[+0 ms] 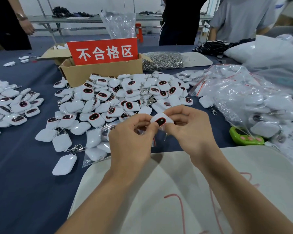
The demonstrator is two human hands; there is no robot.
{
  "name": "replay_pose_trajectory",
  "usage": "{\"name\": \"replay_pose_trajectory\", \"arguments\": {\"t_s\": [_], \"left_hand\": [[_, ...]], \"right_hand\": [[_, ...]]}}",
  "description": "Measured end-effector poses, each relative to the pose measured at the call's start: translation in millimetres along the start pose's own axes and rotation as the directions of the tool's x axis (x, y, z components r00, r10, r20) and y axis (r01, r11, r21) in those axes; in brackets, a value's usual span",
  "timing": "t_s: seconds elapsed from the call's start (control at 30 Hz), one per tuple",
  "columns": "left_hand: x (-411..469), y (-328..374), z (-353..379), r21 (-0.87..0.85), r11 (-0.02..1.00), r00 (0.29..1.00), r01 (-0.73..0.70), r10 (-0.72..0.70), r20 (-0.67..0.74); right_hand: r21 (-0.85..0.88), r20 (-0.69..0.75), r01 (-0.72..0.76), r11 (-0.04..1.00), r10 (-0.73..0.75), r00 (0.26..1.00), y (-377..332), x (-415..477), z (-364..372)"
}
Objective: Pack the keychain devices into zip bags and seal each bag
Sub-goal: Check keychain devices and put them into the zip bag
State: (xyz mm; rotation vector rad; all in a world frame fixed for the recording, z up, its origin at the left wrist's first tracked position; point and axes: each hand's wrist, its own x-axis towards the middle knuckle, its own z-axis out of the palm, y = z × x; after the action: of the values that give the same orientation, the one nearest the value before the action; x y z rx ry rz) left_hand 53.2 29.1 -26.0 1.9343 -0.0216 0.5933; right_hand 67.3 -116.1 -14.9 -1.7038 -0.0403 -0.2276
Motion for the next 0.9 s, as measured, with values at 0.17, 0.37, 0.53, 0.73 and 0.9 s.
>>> {"name": "replay_pose_trajectory", "arguments": {"t_s": [0.17, 0.37, 0.53, 0.73, 0.9], "left_hand": [[-5, 3, -1, 0.15, 0.985, 0.996, -0.09, 0.092, -0.011], [-3, -1, -4, 0.152, 0.977, 0.986, -0.15, 0.159, -0.049], [-3, -1, -1, -0.003, 0.999, 0.999, -0.032, 0.032, 0.025], [1, -4, -1, -0.28, 0.944, 0.984, 0.176, -0.163, 0.066], [2, -8, -2, -0.239, 0.966, 0.995, 0.097, -0.1, 0.0]], "right_hand": [[-0.22, -0.103, 0.196, 0.956, -0.223, 0.969, 3, 1, -4], [-0.241, -0.087, 0.262, 0.935, -0.289, 0.953, 2, -2, -1], [-0.242, 0.041, 0.277, 0.93, -0.276, 0.96, -6, -1, -7], [-0.356, 0.15, 0.3, 0.885, -0.263, 0.953, -7, -4, -8], [-0.334, 0.197, 0.238, 0.912, -0.18, 0.964, -8, -5, -3]]}}
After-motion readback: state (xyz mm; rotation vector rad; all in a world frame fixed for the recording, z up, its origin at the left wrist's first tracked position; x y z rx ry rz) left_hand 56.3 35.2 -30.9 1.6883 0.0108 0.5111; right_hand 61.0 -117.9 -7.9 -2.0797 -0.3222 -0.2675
